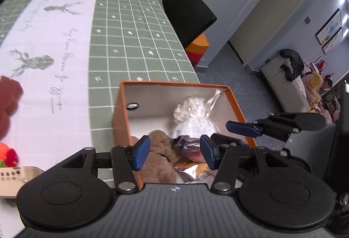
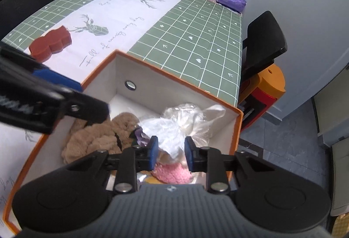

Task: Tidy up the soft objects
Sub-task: 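Open both grippers to drop the bundle and pouch into the box, then move both grippers back toward the red sponge and wooden radio box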

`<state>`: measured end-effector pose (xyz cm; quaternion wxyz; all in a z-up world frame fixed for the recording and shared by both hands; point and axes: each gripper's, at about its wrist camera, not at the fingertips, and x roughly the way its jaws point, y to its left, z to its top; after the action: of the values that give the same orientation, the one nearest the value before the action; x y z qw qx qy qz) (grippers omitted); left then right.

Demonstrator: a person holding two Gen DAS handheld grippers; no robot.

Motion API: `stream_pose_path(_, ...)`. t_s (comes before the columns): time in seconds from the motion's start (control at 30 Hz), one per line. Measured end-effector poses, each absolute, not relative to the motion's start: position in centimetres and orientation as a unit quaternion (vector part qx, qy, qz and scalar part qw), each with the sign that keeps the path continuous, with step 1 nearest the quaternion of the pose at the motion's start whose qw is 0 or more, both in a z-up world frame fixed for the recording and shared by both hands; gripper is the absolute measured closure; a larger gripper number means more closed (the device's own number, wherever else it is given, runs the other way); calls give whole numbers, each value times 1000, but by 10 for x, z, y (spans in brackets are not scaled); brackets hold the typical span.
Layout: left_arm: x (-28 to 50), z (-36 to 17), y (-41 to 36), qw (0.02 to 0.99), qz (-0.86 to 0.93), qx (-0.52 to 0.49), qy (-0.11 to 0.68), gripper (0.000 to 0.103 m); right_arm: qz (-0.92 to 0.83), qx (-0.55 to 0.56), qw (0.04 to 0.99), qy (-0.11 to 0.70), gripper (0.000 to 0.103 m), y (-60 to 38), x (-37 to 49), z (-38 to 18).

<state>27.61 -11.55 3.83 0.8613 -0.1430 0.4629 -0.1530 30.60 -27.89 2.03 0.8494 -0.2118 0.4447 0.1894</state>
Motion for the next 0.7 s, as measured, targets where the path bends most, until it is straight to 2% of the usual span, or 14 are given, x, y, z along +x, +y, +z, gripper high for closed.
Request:
stream_pose_path(0.07, 271, 43, -108, 870, -147, -128, 453, 42, 185, -202, 851, 449, 82, -276, 313, 14)
stream_pose_path(0.13, 266, 47, -102, 878, -137, -111, 444, 42, 182, -188, 849, 460, 90, -273, 321, 7)
stream_pose_path(0.23, 259, 53, -94, 886, -130, -94, 435, 42, 187, -172, 843, 475, 90, -269, 327, -3)
stream_pose_path(0.37, 253, 54, -84, 887, -126, -93, 434, 42, 184, -180, 841, 477, 90, -264, 325, -9)
stream_pose_path(0.57, 234, 57, -65, 896, -116, -97, 417, 42, 176, -174, 854, 458, 88, -263, 312, 13)
stream_pose_path(0.63, 223, 63, -57, 904, -110, -90, 402, 42, 175, -173, 863, 442, 82, -261, 301, 24)
stream_pose_path(0.7, 211, 68, -48, 911, -108, -84, 388, 42, 179, -170, 871, 424, 81, -257, 289, 37)
